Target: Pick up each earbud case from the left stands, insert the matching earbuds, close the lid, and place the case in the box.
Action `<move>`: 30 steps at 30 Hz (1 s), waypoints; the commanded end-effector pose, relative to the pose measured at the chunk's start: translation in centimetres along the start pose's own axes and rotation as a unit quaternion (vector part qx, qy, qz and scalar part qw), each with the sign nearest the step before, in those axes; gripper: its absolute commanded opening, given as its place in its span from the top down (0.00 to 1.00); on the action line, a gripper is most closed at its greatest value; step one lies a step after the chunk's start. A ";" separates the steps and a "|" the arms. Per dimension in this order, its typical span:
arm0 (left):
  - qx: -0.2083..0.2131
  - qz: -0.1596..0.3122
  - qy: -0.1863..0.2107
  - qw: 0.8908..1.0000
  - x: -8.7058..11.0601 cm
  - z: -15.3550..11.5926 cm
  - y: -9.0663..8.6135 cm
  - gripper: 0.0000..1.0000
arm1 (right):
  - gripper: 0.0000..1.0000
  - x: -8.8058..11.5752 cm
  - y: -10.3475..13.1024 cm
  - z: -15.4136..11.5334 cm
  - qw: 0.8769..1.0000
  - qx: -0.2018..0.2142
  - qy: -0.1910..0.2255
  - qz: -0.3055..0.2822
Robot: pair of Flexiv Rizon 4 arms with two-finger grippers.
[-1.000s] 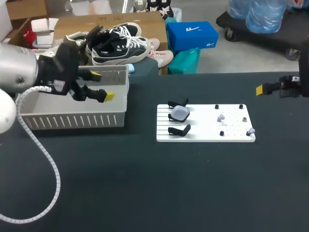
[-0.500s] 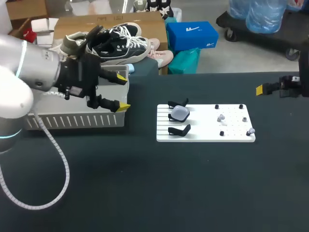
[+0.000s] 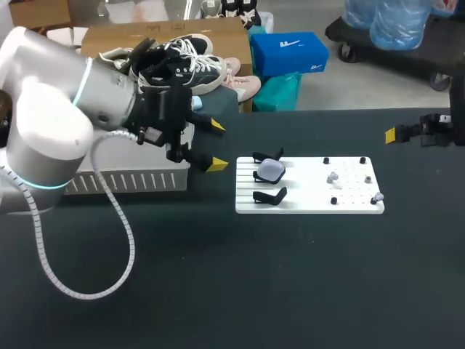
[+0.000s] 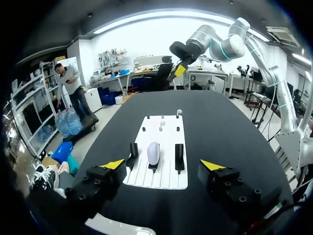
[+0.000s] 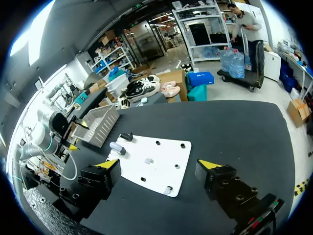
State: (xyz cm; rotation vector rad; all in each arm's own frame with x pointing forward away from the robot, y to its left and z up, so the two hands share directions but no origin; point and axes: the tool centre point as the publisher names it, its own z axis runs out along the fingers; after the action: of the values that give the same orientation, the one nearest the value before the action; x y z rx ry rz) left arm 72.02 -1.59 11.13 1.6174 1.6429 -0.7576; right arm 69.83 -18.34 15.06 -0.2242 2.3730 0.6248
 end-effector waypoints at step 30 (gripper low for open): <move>0.002 0.014 -0.025 1.000 0.3 3.7 0.0 0.00 | 0.00 0.0 0.0 0.0 1.000 0.000 0.000 0.000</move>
State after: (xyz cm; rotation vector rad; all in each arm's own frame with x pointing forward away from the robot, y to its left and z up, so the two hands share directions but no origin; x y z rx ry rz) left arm 71.46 -3.57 9.69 1.6098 1.5874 -0.7705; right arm 69.84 -18.34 15.06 -0.2242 2.3731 0.6247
